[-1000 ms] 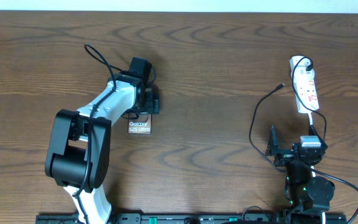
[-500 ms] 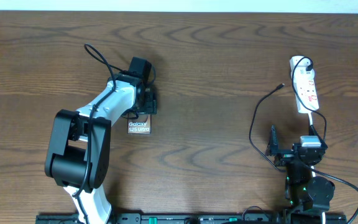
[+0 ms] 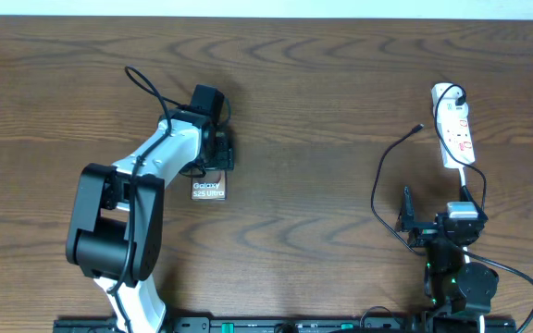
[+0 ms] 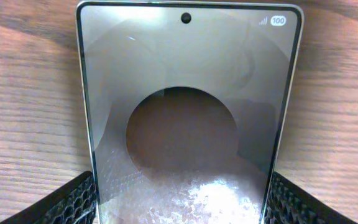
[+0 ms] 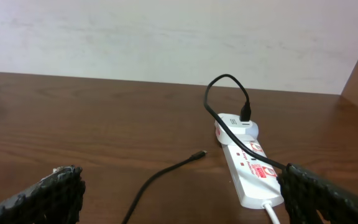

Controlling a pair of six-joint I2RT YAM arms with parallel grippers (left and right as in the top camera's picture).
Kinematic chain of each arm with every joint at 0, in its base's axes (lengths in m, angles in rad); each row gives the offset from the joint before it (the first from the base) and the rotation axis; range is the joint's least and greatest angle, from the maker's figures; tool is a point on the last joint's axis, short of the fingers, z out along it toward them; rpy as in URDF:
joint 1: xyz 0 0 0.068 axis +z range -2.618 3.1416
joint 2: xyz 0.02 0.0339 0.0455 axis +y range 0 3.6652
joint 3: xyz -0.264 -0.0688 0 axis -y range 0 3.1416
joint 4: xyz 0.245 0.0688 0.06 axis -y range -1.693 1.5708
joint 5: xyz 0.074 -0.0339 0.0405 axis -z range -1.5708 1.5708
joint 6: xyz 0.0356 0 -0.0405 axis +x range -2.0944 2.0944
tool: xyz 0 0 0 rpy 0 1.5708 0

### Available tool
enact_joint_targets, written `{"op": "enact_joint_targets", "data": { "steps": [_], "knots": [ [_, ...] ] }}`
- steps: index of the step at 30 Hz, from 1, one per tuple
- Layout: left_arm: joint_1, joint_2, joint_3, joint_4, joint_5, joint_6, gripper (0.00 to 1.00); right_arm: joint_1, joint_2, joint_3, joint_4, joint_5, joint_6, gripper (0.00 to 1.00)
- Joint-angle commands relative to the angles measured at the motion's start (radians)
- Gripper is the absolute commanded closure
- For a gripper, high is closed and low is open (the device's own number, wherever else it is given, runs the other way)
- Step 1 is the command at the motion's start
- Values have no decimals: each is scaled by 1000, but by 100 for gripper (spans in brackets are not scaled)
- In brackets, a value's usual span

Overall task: Plug charger to phone and switch on socket
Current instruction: 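Lift the phone with the left gripper and stand it upright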

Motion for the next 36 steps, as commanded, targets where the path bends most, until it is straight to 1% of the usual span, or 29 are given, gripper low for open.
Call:
{"op": "enact_joint_targets", "data": {
  "steps": [1, 9, 22, 26, 31, 36],
  "knots": [
    [5, -45, -1, -4, 122, 15, 42, 6, -5, -2, -3, -6, -2, 1],
    [5, -45, -1, -4, 306, 16, 42, 6, -5, -2, -3, -6, -2, 1],
    [5, -45, -1, 26, 707, 16, 43, 6, -5, -2, -2, -6, -2, 1],
    [5, -45, -1, 64, 849, 15, 43, 6, -5, -2, -3, -6, -2, 1],
    [5, -45, -1, 138, 1085, 14, 43, 6, -5, -2, -3, -6, -2, 1],
    [5, -45, -1, 195, 1232, -65, 43, 6, -5, -2, -2, -6, -2, 1]
  ]
}}
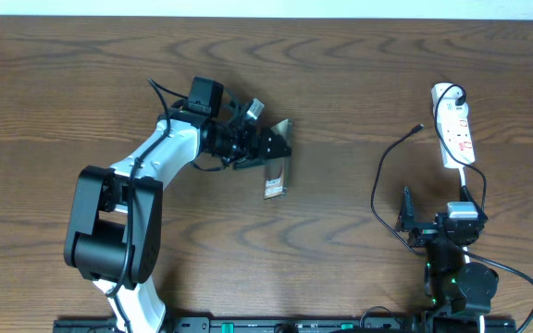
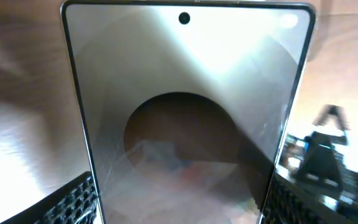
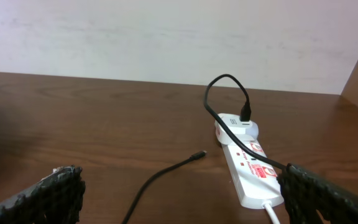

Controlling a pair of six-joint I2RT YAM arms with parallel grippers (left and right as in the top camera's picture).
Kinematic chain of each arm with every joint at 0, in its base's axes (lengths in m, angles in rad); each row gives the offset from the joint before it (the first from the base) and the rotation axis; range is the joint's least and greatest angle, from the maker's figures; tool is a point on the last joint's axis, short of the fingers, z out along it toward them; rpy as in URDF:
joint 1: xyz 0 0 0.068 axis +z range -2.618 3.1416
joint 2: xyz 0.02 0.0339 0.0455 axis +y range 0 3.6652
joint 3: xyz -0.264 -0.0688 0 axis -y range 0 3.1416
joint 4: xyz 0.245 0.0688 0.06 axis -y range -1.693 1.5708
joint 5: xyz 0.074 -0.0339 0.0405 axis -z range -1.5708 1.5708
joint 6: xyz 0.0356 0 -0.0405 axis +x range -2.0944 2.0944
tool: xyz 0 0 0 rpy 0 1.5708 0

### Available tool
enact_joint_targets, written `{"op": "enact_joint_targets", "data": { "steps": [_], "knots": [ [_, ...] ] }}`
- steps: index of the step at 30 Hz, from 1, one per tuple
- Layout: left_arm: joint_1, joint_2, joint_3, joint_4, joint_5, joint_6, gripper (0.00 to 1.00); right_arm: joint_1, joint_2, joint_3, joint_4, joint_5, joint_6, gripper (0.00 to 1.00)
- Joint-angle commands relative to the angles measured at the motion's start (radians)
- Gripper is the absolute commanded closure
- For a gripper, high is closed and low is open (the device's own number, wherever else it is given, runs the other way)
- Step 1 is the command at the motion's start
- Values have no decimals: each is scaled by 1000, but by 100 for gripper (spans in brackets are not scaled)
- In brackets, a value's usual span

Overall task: Plug charger to phone and switch on socket
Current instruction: 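Lift the phone with the left gripper and stand it upright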

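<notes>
A phone (image 1: 277,174) with a pale sticker at its near end hangs tilted above the table (image 1: 340,74), my left gripper (image 1: 259,143) shut on its far end. In the left wrist view the phone's dark screen (image 2: 185,112) fills the frame between both fingers (image 2: 73,199). The white power strip (image 1: 453,125) lies at the far right with a charger plugged into its far end. The black cable's free tip (image 1: 420,129) rests on the wood left of the strip; the cable tip (image 3: 199,154) and strip (image 3: 250,171) also show ahead of my open right gripper (image 3: 182,199).
The black cable (image 1: 378,190) loops from the strip toward my right arm (image 1: 452,227) at the near right edge. A white lead leaves the strip's near end. A pale wall (image 3: 166,37) stands beyond the table's far edge.
The phone lay flat on the table at left of centre with my left gripper on it. Now it is held off the wood, tilted and further right. My right arm has not moved.
</notes>
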Motion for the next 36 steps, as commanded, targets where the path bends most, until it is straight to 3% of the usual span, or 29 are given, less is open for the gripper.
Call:
{"op": "enact_joint_targets", "data": {
  "steps": [1, 7, 20, 27, 36],
  "knots": [
    [3, -32, -1, 31, 231, -65, 43, 6, -5, -2, -3, -6, -2, 1],
    [3, -32, -1, 102, 345, -207, 43, 6, -5, -2, -3, -6, -2, 1],
    [3, -32, -1, 244, 345, -564, 43, 6, -5, -2, -3, -6, -2, 1],
    [3, -32, -1, 274, 345, -661, 43, 6, -5, -2, -3, -6, -2, 1],
    [3, -32, -1, 274, 345, -700, 43, 6, -5, -2, -3, -6, -2, 1]
  ]
}}
